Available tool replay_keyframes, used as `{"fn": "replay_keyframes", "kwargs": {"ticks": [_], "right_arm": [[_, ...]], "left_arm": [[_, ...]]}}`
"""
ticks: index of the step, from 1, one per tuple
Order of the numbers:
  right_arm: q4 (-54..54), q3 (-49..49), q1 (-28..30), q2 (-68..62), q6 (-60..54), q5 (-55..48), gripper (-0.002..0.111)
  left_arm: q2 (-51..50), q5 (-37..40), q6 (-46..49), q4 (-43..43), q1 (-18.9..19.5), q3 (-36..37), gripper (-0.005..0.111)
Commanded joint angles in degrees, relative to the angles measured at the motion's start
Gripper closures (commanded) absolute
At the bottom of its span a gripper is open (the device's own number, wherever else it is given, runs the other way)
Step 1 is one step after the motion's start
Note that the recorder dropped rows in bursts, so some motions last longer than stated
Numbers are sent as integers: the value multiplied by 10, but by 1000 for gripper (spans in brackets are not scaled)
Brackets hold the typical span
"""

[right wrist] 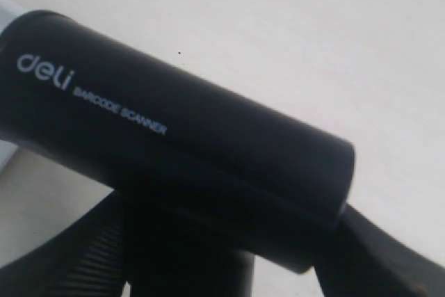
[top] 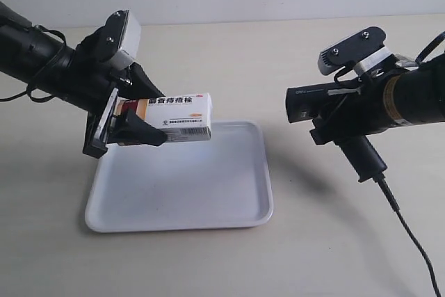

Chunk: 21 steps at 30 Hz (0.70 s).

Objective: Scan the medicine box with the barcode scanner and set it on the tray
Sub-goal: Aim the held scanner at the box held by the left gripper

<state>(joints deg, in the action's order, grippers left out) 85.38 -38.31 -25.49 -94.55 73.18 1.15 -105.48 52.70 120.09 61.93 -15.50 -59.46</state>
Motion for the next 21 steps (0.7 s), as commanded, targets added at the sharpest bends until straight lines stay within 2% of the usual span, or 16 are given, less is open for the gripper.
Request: {"fn": "replay_keyframes", "kwargs": {"ticks": [1, 10, 18, 21], "right_arm": [[2, 2, -5, 6, 3, 11, 108], [2, 2, -5, 37, 3, 20, 108], [3, 15, -5, 51, 3, 12, 108], [0, 19, -5, 47, 4, -23, 108]], "left_arm": [[-10, -17, 1, -3, 0, -6, 107], [-40, -73, 1, -13, 0, -6, 107], [-40, -66, 1, -13, 0, -7, 107], [-40, -65, 1, -10, 0, -7, 107]]}}
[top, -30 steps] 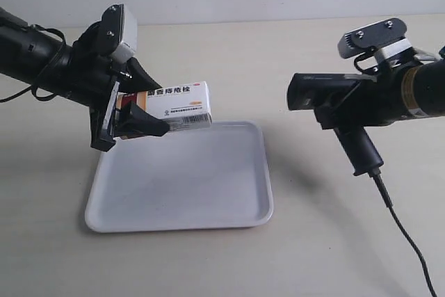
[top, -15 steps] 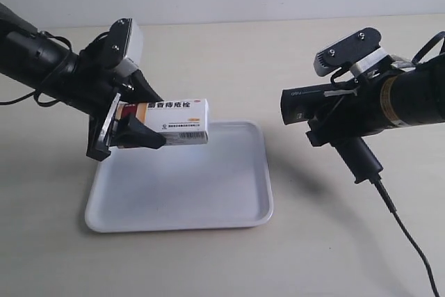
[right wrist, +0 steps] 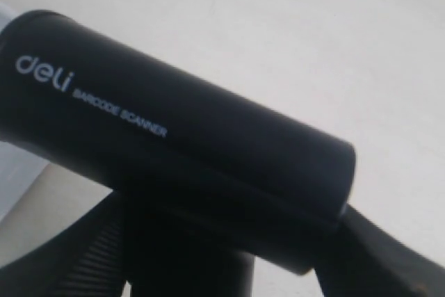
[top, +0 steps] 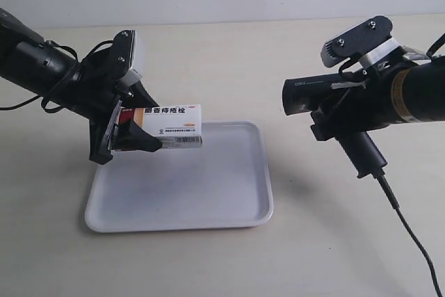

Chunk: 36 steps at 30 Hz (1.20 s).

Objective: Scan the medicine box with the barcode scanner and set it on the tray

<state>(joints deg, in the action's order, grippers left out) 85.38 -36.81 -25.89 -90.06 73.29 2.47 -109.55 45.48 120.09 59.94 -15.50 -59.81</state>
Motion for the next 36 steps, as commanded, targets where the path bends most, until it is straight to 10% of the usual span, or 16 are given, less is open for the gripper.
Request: {"fn": "replay_keyframes", "kwargs": {"ticks": [1, 8, 20, 30, 36], "right_arm": [[-9, 4, -1, -1, 4, -47, 108], [-29, -13, -1, -85, 18, -70, 108], [-29, -43, -1, -175, 54, -73, 108], [-59, -43, -1, -100, 93, -48, 9], [-116, -41, -1, 49, 77, -136, 7]], "left_arm": [[0, 7, 1, 11, 0, -4, 107], [-43, 10, 1, 114, 0, -4, 107], [-80, -31, -7, 48, -48, -2, 106], [-81, -21, -20, 30, -51, 1, 14], [-36, -22, -114, 14, -50, -9, 2]]}}
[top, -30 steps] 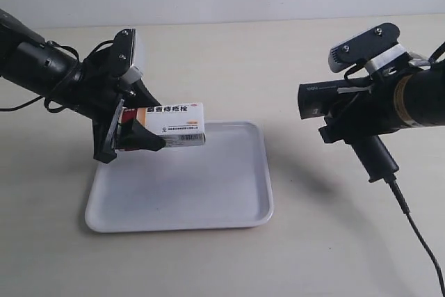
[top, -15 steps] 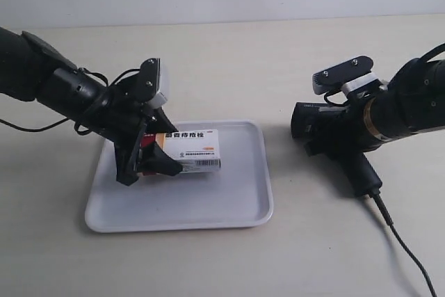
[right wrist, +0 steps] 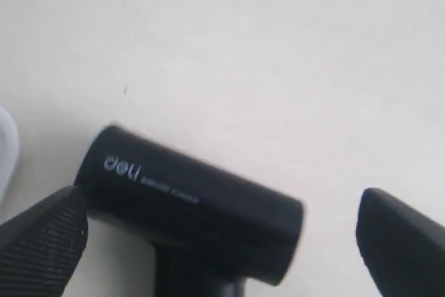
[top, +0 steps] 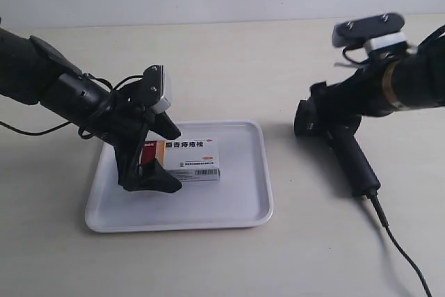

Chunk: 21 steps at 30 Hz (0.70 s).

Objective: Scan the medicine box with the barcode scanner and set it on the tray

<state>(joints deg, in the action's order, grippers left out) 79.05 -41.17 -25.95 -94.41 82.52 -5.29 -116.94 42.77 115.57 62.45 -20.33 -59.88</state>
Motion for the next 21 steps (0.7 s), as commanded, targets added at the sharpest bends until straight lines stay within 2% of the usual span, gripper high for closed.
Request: {"fn": "replay_keyframes", "kwargs": {"ticks": [1, 6, 9, 10, 12, 14, 15, 16, 17, 21], "right_arm": [[-83, 8, -1, 124, -44, -59, 7], [-253, 33, -1, 283, -208, -58, 14], [-314, 58, -1, 371, -257, -69, 31], [-322, 72, -1, 400, -259, -69, 41], [-326, 98, -1, 451, -259, -60, 62], [-326, 132, -1, 503, -259, -44, 85], [-326, 146, -1, 527, -259, -38, 93], [-326, 163, -1, 551, -258, -30, 102], [-326, 180, -1, 574, -256, -25, 108], [-317, 239, -1, 645, -259, -20, 108]], "left_arm": [[53, 5, -91, -19, -1, -12, 2], [138, 10, -147, -53, -1, -16, 2], [192, 29, -172, -54, -1, -16, 8], [211, 39, -178, -54, -1, -16, 15], [248, 48, -201, -53, -1, -16, 37], [287, 49, -241, -53, -1, -16, 67], [303, 49, -252, -53, -1, -16, 77], [320, 49, -268, -51, -1, -13, 94], [339, 48, -273, -47, -1, -6, 105], [414, 38, -281, -11, -3, 49, 104]]}}
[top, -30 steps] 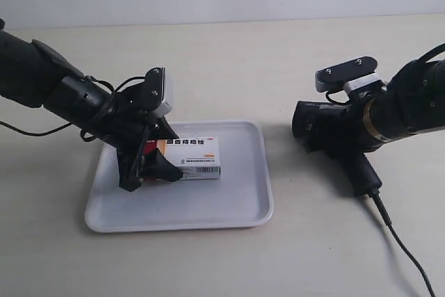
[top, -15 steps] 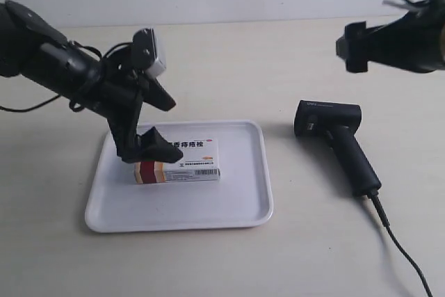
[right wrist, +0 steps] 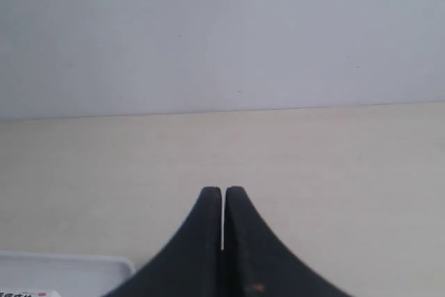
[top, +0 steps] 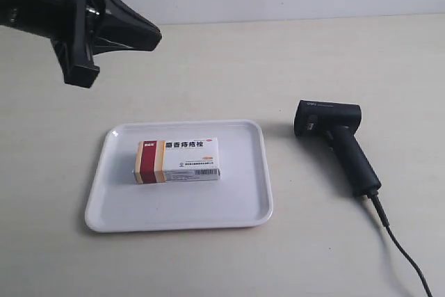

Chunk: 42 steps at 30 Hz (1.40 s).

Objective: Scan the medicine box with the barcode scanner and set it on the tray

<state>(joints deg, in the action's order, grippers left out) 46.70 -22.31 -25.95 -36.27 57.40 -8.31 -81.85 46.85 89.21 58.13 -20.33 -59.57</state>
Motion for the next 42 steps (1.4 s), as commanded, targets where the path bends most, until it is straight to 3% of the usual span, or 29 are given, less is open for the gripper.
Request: {"fn": "replay_keyframes", "kwargs": {"ticks": [1, 4, 9, 12, 15, 22, 26, 30, 35, 40, 41, 42], "right_arm": [[6, 62, -1, 79, -7, 10, 108], [0, 82, -1, 111, -5, 10, 108], [0, 83, -1, 135, -5, 12, 108], [0, 83, -1, 136, -5, 12, 108], [0, 83, -1, 136, -5, 12, 108], [0, 83, -1, 136, -5, 12, 108], [0, 83, -1, 136, -4, 12, 108], [0, 83, -1, 136, -4, 12, 108], [0, 83, -1, 136, -4, 11, 108], [0, 83, -1, 136, -4, 11, 108], [0, 83, -1, 136, -4, 11, 108], [0, 83, -1, 136, -4, 11, 108]], "left_arm": [[85, -11, -17, 46, -3, 70, 104], [159, -72, -17, 99, -3, 163, 104], [319, -243, -14, 230, -3, 343, 104], [407, -243, -14, 300, -3, 425, 104], [482, -202, -14, 306, -3, 483, 104], [585, -185, 11, 289, -3, 536, 104], [627, -316, 48, 313, 5, 546, 104], [721, -430, 48, 356, 96, 586, 104], [786, -448, 45, 362, 200, 596, 104], [802, -433, 15, 339, 213, 596, 104], [803, -426, -12, 299, 210, 596, 104], [809, -410, -81, 201, 204, 596, 104]]}}
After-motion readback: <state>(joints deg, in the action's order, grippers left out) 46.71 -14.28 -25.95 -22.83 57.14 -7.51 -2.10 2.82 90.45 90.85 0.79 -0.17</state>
